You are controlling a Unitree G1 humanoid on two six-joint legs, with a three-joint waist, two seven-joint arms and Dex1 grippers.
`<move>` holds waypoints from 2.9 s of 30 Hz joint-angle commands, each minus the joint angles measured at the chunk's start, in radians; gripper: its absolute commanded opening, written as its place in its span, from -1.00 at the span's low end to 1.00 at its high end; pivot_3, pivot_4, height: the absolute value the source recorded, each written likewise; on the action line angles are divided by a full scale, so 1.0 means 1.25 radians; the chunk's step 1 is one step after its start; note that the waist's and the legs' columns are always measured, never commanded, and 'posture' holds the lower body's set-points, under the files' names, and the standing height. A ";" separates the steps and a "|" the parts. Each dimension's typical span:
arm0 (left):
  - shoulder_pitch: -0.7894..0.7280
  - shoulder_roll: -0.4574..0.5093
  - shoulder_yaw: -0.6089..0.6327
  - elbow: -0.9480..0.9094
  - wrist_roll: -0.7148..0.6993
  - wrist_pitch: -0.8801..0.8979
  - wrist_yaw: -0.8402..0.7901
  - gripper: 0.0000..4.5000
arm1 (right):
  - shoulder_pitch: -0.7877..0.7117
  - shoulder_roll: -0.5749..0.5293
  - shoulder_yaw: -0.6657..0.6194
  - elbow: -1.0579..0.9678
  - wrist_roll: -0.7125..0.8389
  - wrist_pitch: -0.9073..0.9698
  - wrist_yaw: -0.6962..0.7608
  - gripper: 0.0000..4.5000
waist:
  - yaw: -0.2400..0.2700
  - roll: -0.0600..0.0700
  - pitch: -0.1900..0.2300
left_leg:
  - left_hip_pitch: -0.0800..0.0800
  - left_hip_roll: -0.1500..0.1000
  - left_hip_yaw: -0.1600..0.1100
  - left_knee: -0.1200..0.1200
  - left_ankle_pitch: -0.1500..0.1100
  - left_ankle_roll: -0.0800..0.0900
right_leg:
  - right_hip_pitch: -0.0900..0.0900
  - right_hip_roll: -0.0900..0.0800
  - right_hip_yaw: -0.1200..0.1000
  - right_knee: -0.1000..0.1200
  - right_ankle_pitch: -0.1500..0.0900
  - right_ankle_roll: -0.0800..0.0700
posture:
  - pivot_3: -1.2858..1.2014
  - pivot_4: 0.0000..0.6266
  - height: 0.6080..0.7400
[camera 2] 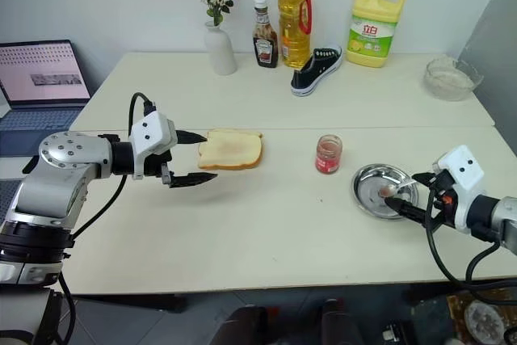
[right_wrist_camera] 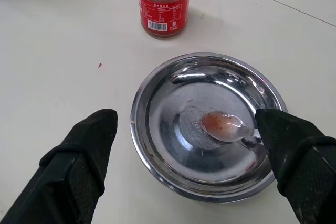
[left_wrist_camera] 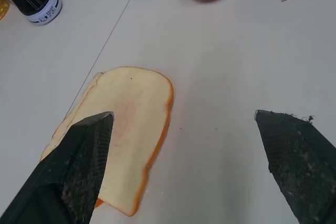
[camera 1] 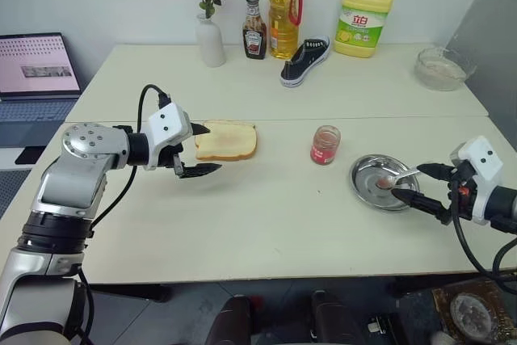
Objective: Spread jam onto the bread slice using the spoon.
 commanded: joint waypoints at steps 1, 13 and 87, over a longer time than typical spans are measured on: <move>-0.009 0.001 0.008 -0.026 -0.020 0.022 -0.016 1.00 | 0.004 -0.004 -0.029 -0.031 0.003 -0.004 -0.002 0.99 | 0.000 0.000 0.000 | 0.000 0.000 0.000 0.000 0.000 0.000 | 0.000 0.000 0.000 0.000 0.000 0.000 | 0.03 -0.52 1.00; 0.032 -0.021 0.116 0.007 -0.092 0.152 0.075 1.00 | -0.091 0.016 0.095 -0.050 0.018 -0.006 0.003 0.99 | -0.004 0.000 0.000 | 0.000 0.000 0.000 0.000 0.000 0.000 | 0.000 0.000 0.000 0.000 0.000 0.000 | 0.03 -0.52 1.00; -0.051 -0.174 -0.150 -0.114 -0.185 0.200 -0.156 -0.98 | -0.390 0.116 0.245 0.112 -0.081 -0.073 0.086 1.00 | 0.001 -0.001 -0.001 | -0.001 -0.001 -0.001 0.000 0.000 -0.001 | 0.000 0.001 0.000 -0.001 0.001 -0.002 | 0.03 -0.52 1.00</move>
